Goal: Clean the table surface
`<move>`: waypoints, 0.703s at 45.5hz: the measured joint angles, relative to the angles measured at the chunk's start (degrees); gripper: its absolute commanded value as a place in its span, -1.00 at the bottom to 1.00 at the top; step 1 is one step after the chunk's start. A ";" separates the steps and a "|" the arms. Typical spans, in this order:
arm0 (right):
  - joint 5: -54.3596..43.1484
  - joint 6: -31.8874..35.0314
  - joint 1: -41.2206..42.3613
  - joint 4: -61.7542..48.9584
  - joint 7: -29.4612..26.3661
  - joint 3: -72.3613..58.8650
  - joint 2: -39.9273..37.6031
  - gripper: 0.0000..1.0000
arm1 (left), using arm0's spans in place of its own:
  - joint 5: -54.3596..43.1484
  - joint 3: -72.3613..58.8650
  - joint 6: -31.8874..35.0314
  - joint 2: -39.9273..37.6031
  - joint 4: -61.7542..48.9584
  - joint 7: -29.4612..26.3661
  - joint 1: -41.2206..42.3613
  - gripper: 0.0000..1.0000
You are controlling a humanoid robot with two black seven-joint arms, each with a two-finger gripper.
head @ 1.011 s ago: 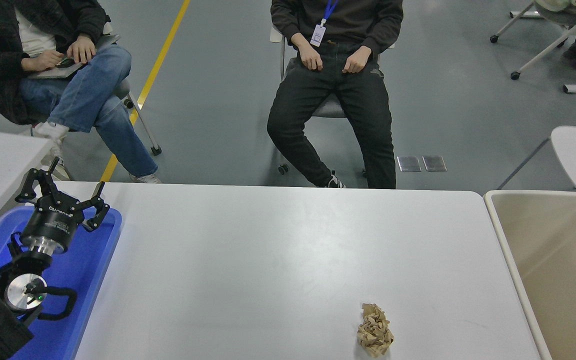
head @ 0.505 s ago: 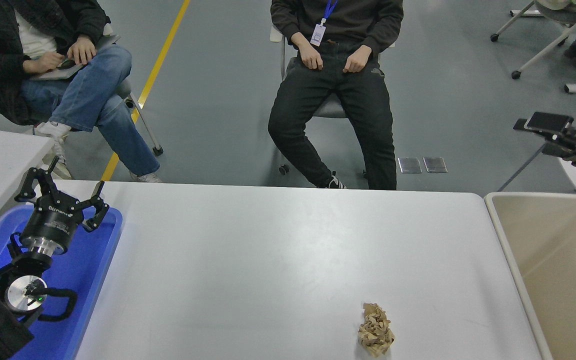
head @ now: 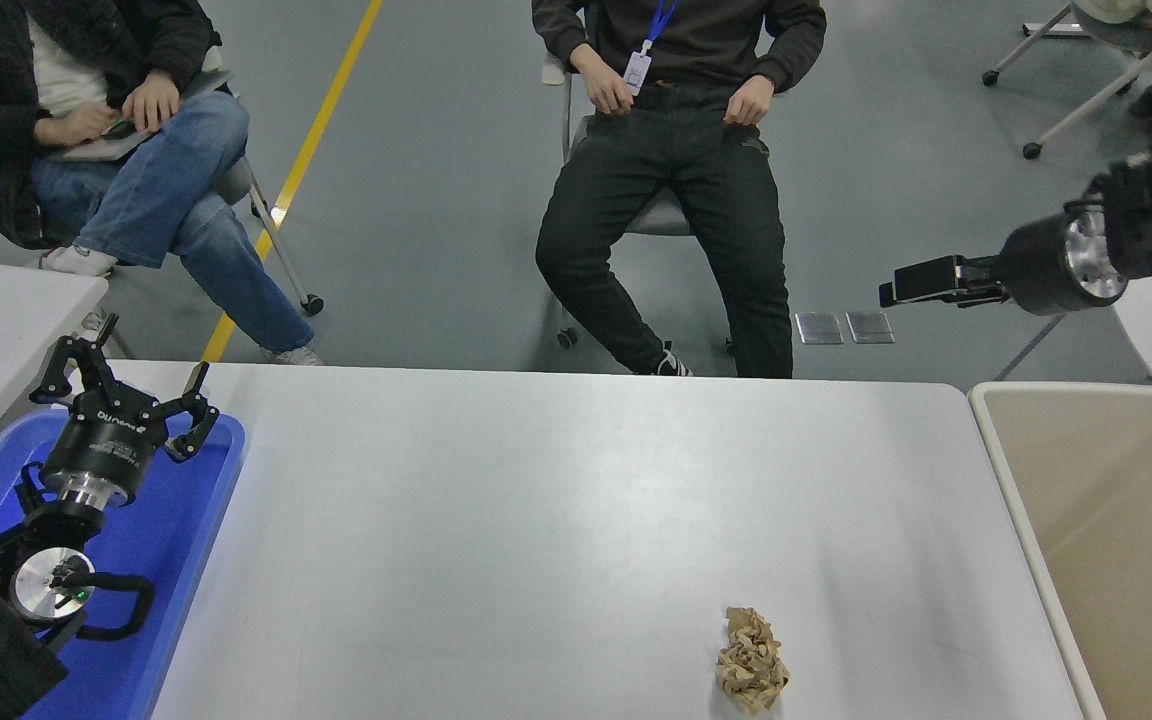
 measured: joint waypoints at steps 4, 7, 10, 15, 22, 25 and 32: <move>-1.17 0.53 0.67 0.47 0.15 -2.27 3.92 0.97 | 0.00 0.00 0.00 0.00 -0.01 0.00 0.00 1.00; -1.59 1.13 0.85 0.87 0.21 -3.08 5.37 0.97 | -0.01 0.00 0.00 0.01 0.01 0.00 0.00 1.00; -2.01 1.88 0.98 2.01 0.49 -3.94 7.42 0.97 | 0.00 0.00 0.00 -0.01 -0.03 0.00 0.01 1.00; -2.52 3.08 0.83 3.79 0.76 -4.92 9.59 0.97 | 0.00 0.00 0.00 0.00 -0.01 0.00 0.01 1.00; -2.89 4.11 -1.40 5.32 1.04 -5.44 12.04 0.97 | 0.00 0.00 0.00 0.00 -0.01 0.00 0.01 1.00; -3.02 4.35 -2.74 5.66 1.05 -5.47 12.72 0.97 | 0.00 0.00 0.00 0.00 -0.01 0.00 0.01 1.00; -2.94 4.65 -6.86 6.13 1.15 -4.63 13.64 0.97 | 0.00 0.00 0.00 0.00 -0.01 0.00 0.01 1.00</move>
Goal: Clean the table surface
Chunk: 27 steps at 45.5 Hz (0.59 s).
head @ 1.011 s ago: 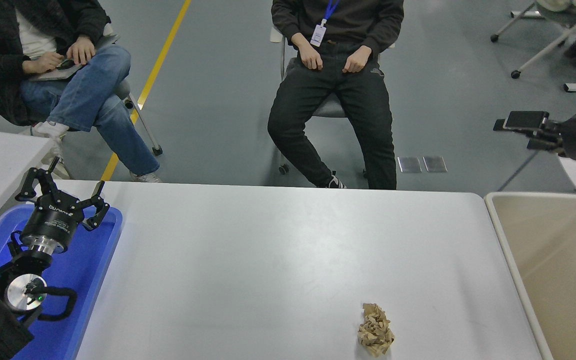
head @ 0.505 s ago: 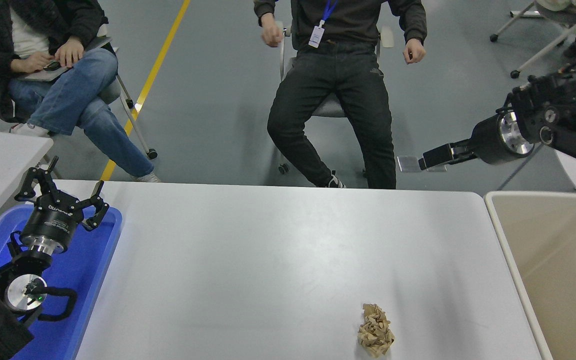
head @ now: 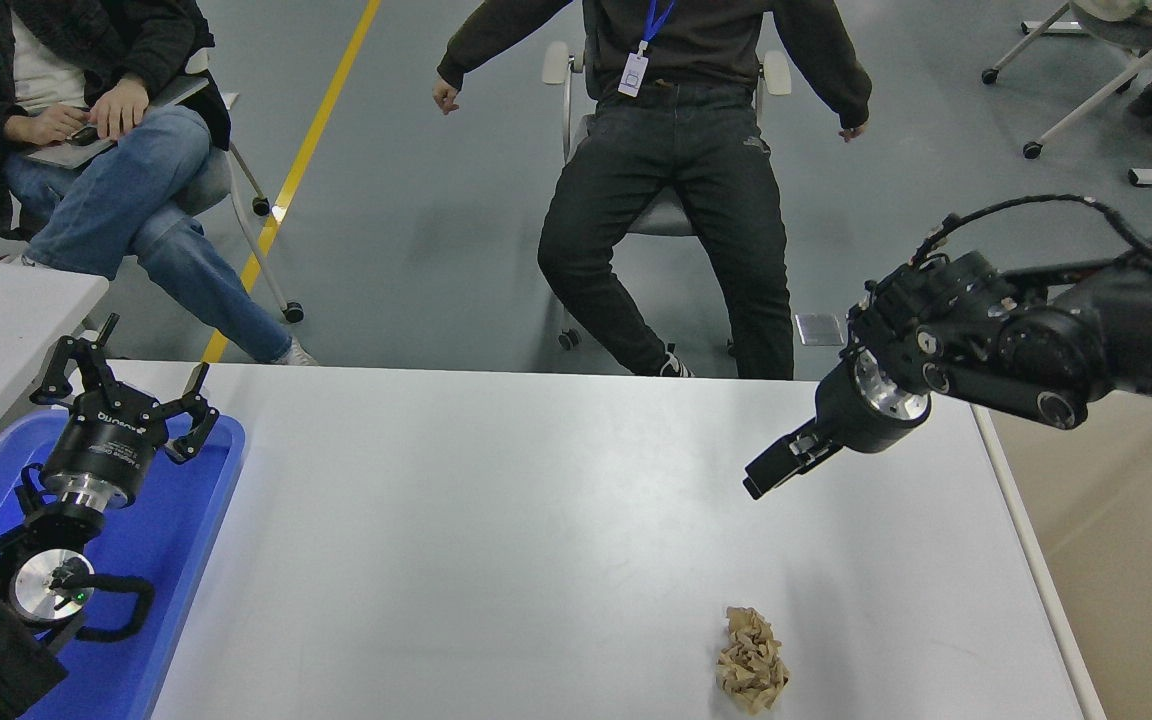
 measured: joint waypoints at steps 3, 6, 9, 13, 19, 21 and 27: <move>0.04 0.10 -1.84 0.13 0.04 0.75 0.18 0.97 | 0.00 0.00 0.00 0.00 0.00 0.00 0.00 1.00; 0.07 0.13 -3.50 0.15 0.04 1.53 0.33 0.97 | 0.00 0.00 0.00 0.00 0.00 0.00 0.00 1.00; 0.10 0.17 -5.09 0.21 0.05 2.27 0.37 0.97 | 0.00 0.00 0.00 0.00 0.00 0.00 0.00 1.00; 0.13 0.22 -7.20 0.32 0.07 3.32 0.44 0.97 | 0.00 0.00 0.00 0.00 0.00 0.00 0.00 1.00; 0.16 0.26 -9.55 0.41 0.08 4.33 0.44 0.97 | 0.00 0.00 0.00 0.00 0.00 0.00 0.00 1.00; 0.17 0.27 -10.22 0.44 0.08 4.50 0.44 0.97 | 0.00 0.00 0.00 0.00 0.00 0.00 0.00 1.00; 0.19 0.27 -12.06 0.48 0.08 4.98 0.43 0.97 | 0.00 0.00 0.00 0.00 0.00 0.00 0.00 1.00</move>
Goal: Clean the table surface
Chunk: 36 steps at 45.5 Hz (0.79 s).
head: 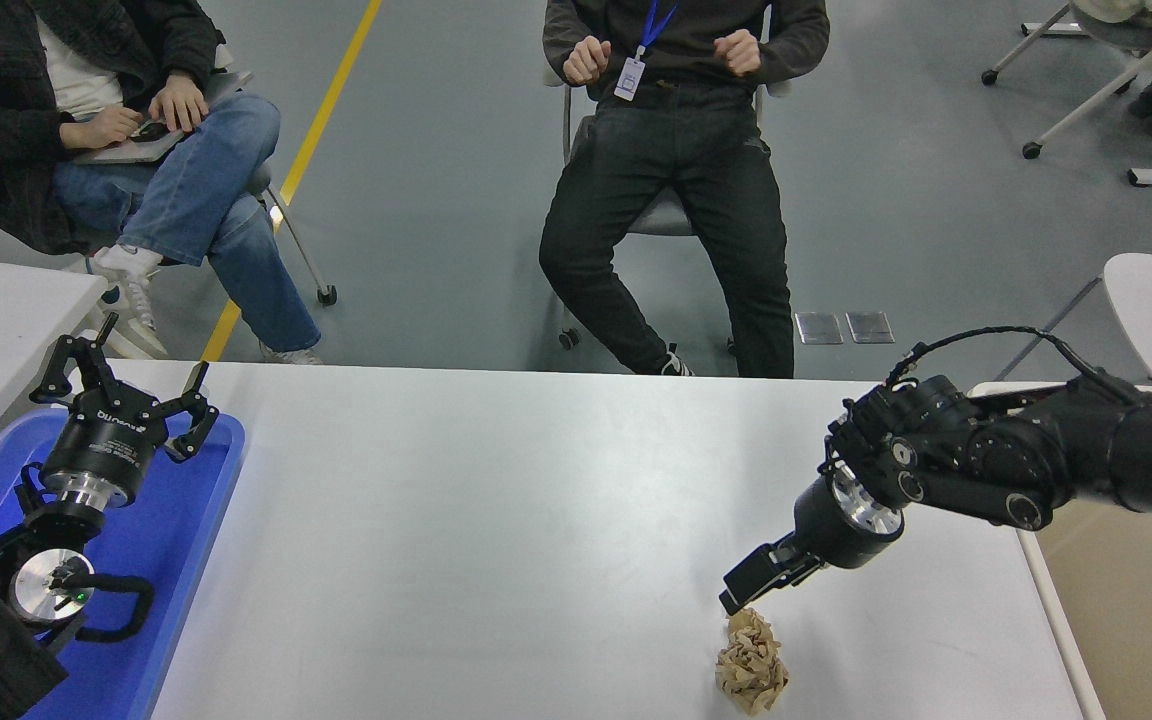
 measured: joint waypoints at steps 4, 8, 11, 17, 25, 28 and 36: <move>0.00 -0.11 -0.78 -0.01 0.00 0.19 0.07 0.97 | 0.00 0.00 0.00 0.00 0.00 0.00 0.00 1.00; -0.01 -0.22 -1.84 -0.03 0.00 0.30 0.11 0.97 | 0.00 0.00 0.00 0.00 0.00 0.00 0.00 1.00; -0.08 -0.33 -2.67 -0.09 0.00 0.41 0.11 0.97 | -0.01 0.00 0.00 0.00 0.00 0.00 0.00 1.00; -0.21 -0.52 -4.28 -0.41 0.01 0.58 0.02 0.97 | -0.01 0.00 0.00 0.00 0.00 0.00 0.00 1.00; -0.35 -1.19 -6.33 -0.80 0.01 1.35 -0.08 0.97 | -0.01 0.00 0.00 0.00 0.00 0.00 0.00 1.00; -0.40 -1.39 -6.97 -0.89 0.01 1.69 -0.13 0.97 | -0.01 0.00 0.00 0.00 0.00 0.00 0.00 1.00; -0.52 -1.94 -8.11 -1.06 0.01 2.69 -0.18 0.95 | -0.01 0.00 0.00 0.00 0.00 0.00 0.00 1.00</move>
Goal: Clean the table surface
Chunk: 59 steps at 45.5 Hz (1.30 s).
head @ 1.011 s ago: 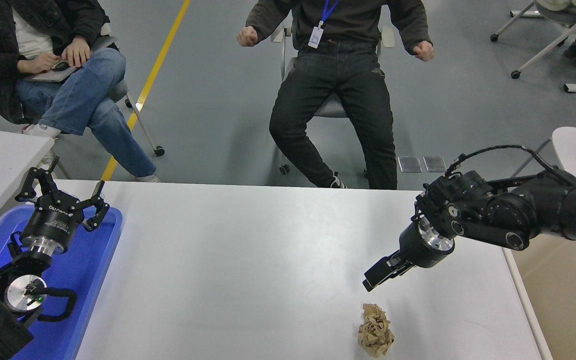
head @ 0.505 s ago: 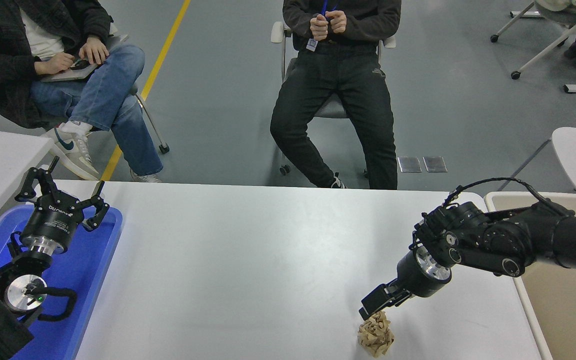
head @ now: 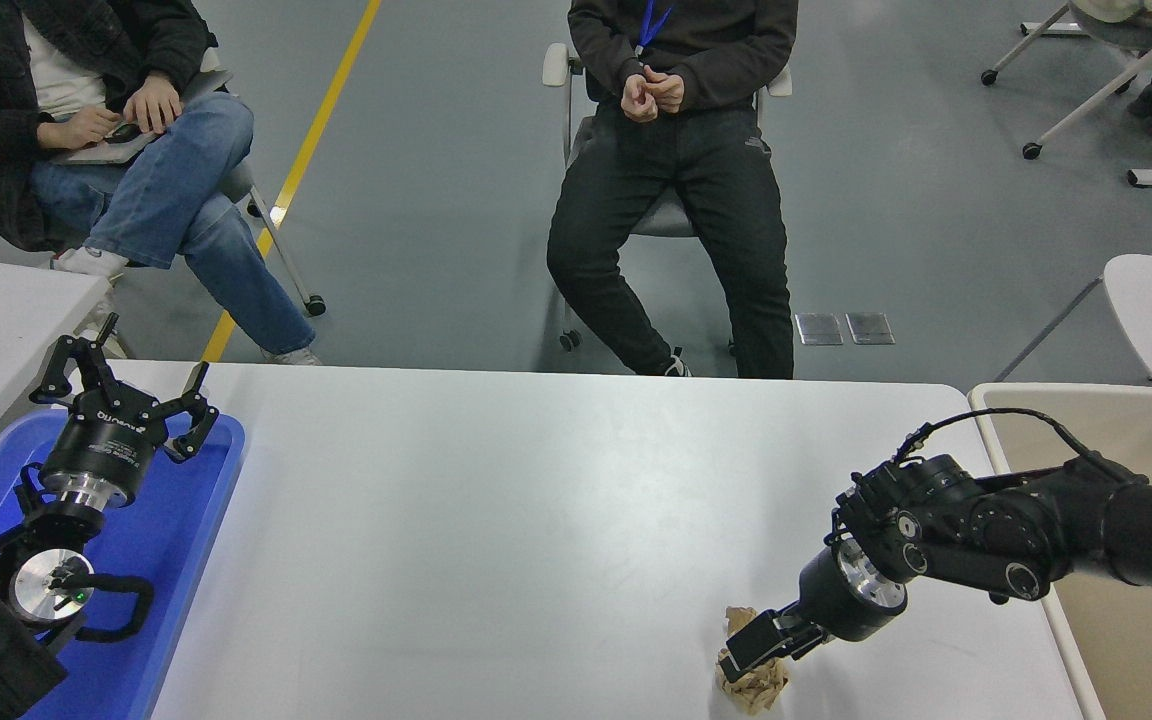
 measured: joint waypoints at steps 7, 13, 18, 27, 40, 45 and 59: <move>-0.25 -1.35 -0.75 -0.37 0.00 0.48 0.18 0.77 | 0.00 0.00 0.00 0.00 0.00 0.00 0.00 1.00; -1.17 -2.42 -1.27 -0.66 0.39 0.66 0.31 0.69 | 0.00 0.00 0.00 0.00 0.00 0.00 0.00 1.00; -1.84 -3.03 -1.63 -0.86 1.41 0.73 0.40 0.57 | 0.00 0.00 0.00 0.00 0.00 0.00 0.00 1.00; -3.35 -4.77 -2.51 -1.84 4.07 0.07 0.50 -1.00 | 0.00 0.00 0.00 0.00 0.00 0.00 0.00 1.00; -7.53 -7.00 -2.85 -4.48 10.02 -0.82 0.55 -1.00 | 0.02 0.00 0.00 0.00 0.00 0.00 0.00 1.00; -8.19 -7.61 -2.66 -5.55 11.15 -0.74 0.55 -1.00 | 0.02 0.00 0.00 0.00 0.00 0.00 0.00 1.00; -8.70 -8.51 -1.96 -7.08 12.83 -0.29 0.25 -1.00 | 0.02 0.00 0.00 0.00 0.00 0.00 0.00 1.00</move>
